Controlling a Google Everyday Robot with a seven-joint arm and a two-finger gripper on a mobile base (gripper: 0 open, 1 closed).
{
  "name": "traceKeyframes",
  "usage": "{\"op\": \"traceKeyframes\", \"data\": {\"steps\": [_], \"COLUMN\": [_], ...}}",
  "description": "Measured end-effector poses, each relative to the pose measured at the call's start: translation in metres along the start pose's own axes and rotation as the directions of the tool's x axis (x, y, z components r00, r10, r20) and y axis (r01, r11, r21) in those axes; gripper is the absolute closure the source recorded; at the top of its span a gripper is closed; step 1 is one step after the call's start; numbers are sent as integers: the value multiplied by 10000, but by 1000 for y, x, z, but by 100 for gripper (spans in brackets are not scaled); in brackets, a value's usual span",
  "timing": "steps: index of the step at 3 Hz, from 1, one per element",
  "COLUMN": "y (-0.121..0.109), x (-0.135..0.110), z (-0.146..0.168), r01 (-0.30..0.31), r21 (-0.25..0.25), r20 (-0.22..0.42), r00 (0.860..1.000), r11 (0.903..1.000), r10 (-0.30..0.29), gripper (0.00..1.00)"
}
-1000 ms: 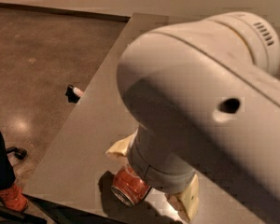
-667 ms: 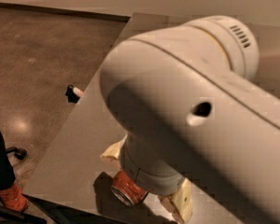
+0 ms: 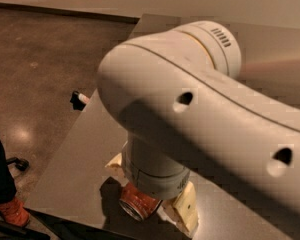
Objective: Place coke can upright
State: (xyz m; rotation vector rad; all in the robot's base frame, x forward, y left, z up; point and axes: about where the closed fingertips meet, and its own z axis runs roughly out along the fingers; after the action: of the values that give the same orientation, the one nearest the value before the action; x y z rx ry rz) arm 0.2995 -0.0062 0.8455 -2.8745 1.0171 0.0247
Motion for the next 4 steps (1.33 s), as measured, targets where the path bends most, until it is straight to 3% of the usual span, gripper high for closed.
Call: {"op": "traceKeyframes", "data": {"steps": [1, 2, 3, 4], "y": [-6, -8, -15, -26], "x": [6, 10, 25, 64], "z": [1, -3, -15, -38], "r01": [-402, -673, -1330, -3149], "r21": [-29, 21, 179, 294], "r20": [283, 422, 774, 2156], "r00": [9988, 9969, 9883, 9287], "r11": [9992, 9977, 9910, 9487], "r10": [402, 671, 1312, 3016], "gripper": [31, 55, 78, 100]}}
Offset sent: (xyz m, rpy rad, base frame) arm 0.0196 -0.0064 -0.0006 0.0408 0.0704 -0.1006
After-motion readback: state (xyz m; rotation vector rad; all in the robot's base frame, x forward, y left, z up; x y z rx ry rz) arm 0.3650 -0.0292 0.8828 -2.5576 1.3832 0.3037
